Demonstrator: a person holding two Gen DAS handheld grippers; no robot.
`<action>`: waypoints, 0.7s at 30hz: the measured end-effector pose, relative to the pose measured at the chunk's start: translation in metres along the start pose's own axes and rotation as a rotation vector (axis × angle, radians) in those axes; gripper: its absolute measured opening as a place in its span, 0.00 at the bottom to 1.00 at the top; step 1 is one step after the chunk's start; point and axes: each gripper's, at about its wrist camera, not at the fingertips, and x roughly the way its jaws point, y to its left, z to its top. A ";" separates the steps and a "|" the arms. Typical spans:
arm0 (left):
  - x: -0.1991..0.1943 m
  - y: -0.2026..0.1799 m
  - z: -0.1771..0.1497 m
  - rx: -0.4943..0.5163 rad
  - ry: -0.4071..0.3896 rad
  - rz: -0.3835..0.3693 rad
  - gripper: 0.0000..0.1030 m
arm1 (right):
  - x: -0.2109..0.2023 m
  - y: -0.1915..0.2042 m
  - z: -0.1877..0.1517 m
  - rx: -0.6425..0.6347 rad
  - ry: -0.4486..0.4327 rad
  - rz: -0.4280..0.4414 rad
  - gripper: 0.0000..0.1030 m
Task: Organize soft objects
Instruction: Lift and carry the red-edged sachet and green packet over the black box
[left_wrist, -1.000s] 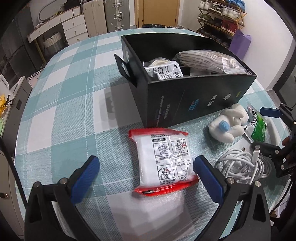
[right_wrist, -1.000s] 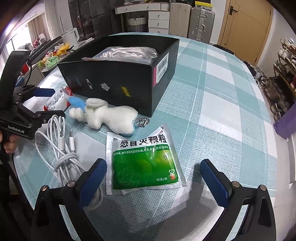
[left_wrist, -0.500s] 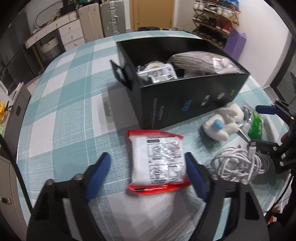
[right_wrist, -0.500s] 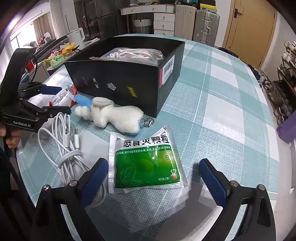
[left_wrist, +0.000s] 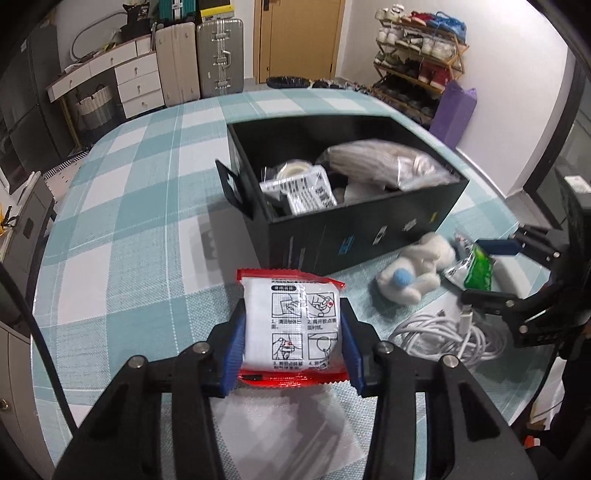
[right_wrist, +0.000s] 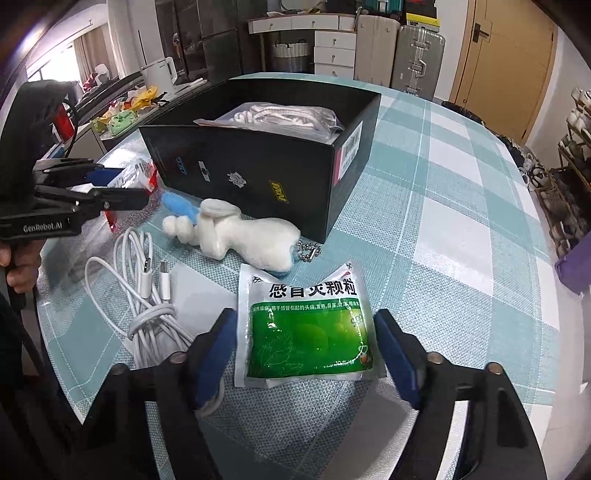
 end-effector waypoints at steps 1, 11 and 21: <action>-0.002 0.000 0.001 0.000 -0.010 -0.003 0.43 | -0.001 0.000 0.000 -0.004 -0.003 0.000 0.65; -0.033 0.000 0.007 -0.014 -0.115 -0.045 0.43 | -0.014 0.004 0.000 -0.030 -0.046 0.023 0.49; -0.054 0.002 0.012 -0.041 -0.207 -0.044 0.43 | -0.053 0.012 0.007 -0.047 -0.150 0.066 0.49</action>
